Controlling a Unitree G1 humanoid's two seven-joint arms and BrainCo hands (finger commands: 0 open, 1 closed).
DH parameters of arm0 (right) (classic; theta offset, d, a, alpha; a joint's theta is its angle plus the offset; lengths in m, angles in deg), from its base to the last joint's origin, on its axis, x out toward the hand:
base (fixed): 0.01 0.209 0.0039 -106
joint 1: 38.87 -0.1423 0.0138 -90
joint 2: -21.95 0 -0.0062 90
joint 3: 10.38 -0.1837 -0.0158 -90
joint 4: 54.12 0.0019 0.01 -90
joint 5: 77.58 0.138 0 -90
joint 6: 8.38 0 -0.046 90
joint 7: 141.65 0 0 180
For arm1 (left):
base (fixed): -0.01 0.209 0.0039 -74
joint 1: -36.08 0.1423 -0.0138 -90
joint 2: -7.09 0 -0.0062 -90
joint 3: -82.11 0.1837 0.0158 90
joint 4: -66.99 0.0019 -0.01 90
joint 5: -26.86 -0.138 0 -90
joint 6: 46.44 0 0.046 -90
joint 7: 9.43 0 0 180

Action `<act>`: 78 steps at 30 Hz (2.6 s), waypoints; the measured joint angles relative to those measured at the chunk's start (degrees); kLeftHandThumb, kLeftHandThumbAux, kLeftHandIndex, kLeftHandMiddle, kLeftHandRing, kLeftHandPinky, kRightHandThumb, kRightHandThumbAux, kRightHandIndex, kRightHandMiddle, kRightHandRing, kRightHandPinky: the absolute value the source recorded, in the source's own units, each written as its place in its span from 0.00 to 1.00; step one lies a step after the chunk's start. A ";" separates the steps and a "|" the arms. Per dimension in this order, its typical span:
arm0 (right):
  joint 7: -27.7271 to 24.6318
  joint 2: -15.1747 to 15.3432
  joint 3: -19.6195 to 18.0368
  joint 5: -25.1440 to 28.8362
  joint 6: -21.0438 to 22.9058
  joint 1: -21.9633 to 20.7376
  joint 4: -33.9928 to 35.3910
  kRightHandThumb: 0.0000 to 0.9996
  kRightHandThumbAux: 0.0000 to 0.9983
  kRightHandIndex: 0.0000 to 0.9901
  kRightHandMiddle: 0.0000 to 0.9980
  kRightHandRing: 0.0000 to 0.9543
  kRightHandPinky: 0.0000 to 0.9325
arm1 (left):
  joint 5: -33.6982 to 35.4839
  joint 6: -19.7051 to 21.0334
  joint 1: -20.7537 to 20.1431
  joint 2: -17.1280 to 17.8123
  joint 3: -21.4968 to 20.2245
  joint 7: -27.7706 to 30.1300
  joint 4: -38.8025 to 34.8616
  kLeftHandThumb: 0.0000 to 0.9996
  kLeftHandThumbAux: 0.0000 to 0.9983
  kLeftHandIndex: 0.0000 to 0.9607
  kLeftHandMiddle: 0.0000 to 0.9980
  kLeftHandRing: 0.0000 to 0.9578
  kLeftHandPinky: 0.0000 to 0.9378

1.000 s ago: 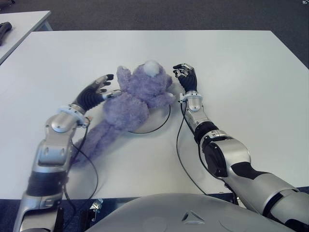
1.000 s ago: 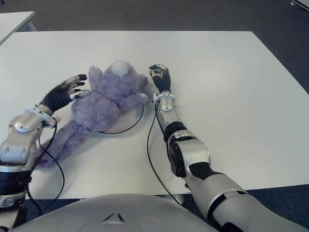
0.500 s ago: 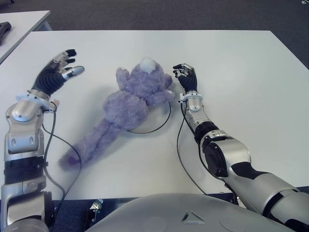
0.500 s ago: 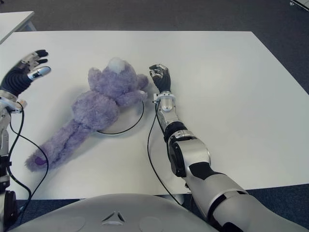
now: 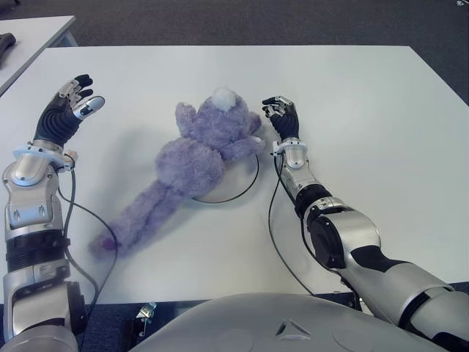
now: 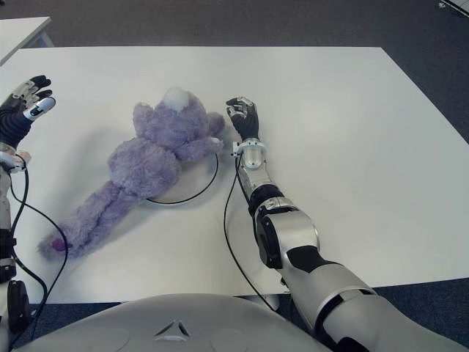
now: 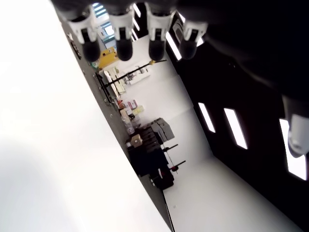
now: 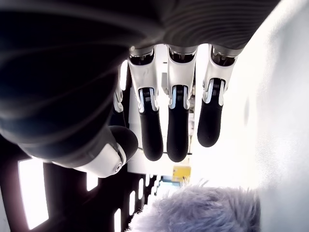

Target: Put the doll into the plate.

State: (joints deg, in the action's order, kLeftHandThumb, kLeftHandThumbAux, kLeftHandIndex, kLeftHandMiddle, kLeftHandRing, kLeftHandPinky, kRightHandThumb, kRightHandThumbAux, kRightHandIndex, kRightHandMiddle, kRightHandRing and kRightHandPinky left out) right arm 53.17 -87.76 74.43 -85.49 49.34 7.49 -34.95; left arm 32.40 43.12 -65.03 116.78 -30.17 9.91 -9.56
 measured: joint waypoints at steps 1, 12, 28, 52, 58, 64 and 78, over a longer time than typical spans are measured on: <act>-0.01 0.02 0.00 0.00 0.00 0.00 0.00 0.68 0.74 0.42 0.37 0.38 0.37 | 0.09 0.00 -0.22 -0.25 -0.02 -0.24 0.51 0.00 0.43 0.00 0.05 0.02 0.00; 0.01 0.40 0.01 -0.01 0.02 0.06 -0.07 0.68 0.74 0.41 0.36 0.38 0.38 | 0.11 -3.61 -5.31 -5.50 1.61 -3.74 10.21 0.00 0.41 0.00 0.04 0.00 0.00; 0.64 0.29 0.25 -0.37 0.12 -0.01 -0.07 0.68 0.74 0.41 0.37 0.39 0.39 | -0.55 -13.58 -15.37 -13.13 5.62 -8.65 34.41 0.00 0.44 0.00 0.07 0.03 0.00; 1.14 0.31 0.13 -0.96 0.46 0.24 -0.08 0.68 0.74 0.42 0.37 0.38 0.38 | 1.27 -21.54 -24.68 -20.06 4.87 -10.06 51.49 0.00 0.48 0.00 0.03 0.00 0.00; 1.18 -0.03 0.12 -0.96 0.43 0.24 -0.07 0.69 0.74 0.42 0.37 0.39 0.39 | 1.99 -22.53 -25.18 -20.63 4.26 -9.34 52.40 0.00 0.48 0.00 0.03 0.00 0.00; 1.28 -0.01 0.11 -0.97 0.42 0.25 -0.07 0.69 0.74 0.42 0.37 0.39 0.39 | 2.73 -23.90 -24.50 -21.26 3.11 -9.08 52.61 0.00 0.48 0.00 0.03 0.00 0.00; 1.54 0.28 -0.02 -0.97 0.39 0.42 -0.07 0.69 0.74 0.42 0.37 0.39 0.39 | 3.28 -29.80 -23.49 -23.60 2.98 -9.08 52.51 0.00 0.46 0.00 0.02 0.00 0.00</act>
State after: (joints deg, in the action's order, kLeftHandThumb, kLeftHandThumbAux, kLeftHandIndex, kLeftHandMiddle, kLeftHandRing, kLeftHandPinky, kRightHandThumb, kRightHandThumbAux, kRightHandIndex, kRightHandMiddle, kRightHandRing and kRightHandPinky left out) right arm 54.71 -87.49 74.41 -86.46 49.73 7.92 -35.03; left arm 35.68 13.32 -88.53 93.19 -27.19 0.83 42.95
